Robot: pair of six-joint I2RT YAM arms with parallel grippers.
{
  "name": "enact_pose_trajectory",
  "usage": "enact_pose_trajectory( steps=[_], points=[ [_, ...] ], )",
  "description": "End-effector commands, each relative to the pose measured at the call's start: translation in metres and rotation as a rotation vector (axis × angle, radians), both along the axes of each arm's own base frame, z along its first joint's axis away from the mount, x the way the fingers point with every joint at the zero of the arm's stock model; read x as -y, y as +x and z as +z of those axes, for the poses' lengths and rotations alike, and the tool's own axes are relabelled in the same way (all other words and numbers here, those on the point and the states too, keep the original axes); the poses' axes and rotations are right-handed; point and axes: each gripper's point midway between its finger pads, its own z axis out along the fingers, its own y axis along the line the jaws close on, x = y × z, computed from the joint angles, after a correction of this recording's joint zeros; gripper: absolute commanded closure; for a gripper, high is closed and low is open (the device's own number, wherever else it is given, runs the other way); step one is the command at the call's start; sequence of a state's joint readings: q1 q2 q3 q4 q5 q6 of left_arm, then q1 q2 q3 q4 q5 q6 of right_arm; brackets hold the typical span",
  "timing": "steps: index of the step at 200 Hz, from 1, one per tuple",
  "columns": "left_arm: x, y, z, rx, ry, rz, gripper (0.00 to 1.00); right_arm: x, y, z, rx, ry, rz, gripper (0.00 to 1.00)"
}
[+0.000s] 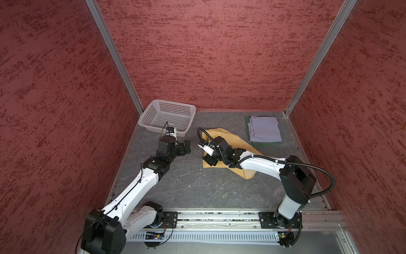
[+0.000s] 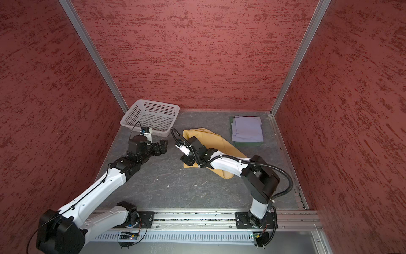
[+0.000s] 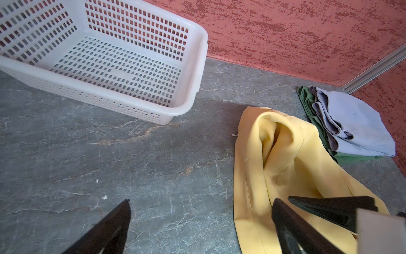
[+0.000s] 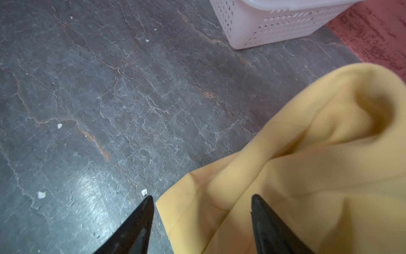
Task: Fold and stack skirts
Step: Flatten out the skirt at the center of the table.
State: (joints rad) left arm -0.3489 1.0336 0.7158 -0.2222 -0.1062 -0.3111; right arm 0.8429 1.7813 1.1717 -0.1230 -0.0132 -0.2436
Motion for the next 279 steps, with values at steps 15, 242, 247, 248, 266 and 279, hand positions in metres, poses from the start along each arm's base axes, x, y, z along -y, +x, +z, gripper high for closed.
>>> enact_pose_trajectory(
  steps=[15, 242, 247, 248, 266, 279],
  points=[
    [-0.005, -0.004, -0.005, -0.015, -0.012, 0.009, 0.01, 0.0, 0.023, -0.016, 0.015, -0.076, -0.086, 0.29],
    [-0.009, 0.0, -0.026, -0.066, -0.004, 0.014, 0.01, -0.028, 0.011, 0.053, -0.046, 0.133, -0.028, 1.0],
    [-0.01, 0.0, -0.027, -0.068, -0.001, 0.017, 0.01, -0.029, 0.011, 0.063, -0.038, 0.161, -0.031, 1.0],
    [-0.01, 0.0, -0.027, -0.068, -0.002, 0.017, 0.01, -0.029, 0.011, 0.065, -0.037, 0.167, -0.033, 1.0],
    [-0.013, 0.0, -0.026, -0.065, 0.006, 0.023, 0.01, -0.03, 0.01, 0.1, -0.002, 0.262, -0.04, 1.0],
    [-0.014, 0.0, -0.024, -0.061, 0.011, 0.024, 0.01, -0.025, 0.012, 0.121, 0.022, 0.323, -0.066, 1.0]
  ],
)
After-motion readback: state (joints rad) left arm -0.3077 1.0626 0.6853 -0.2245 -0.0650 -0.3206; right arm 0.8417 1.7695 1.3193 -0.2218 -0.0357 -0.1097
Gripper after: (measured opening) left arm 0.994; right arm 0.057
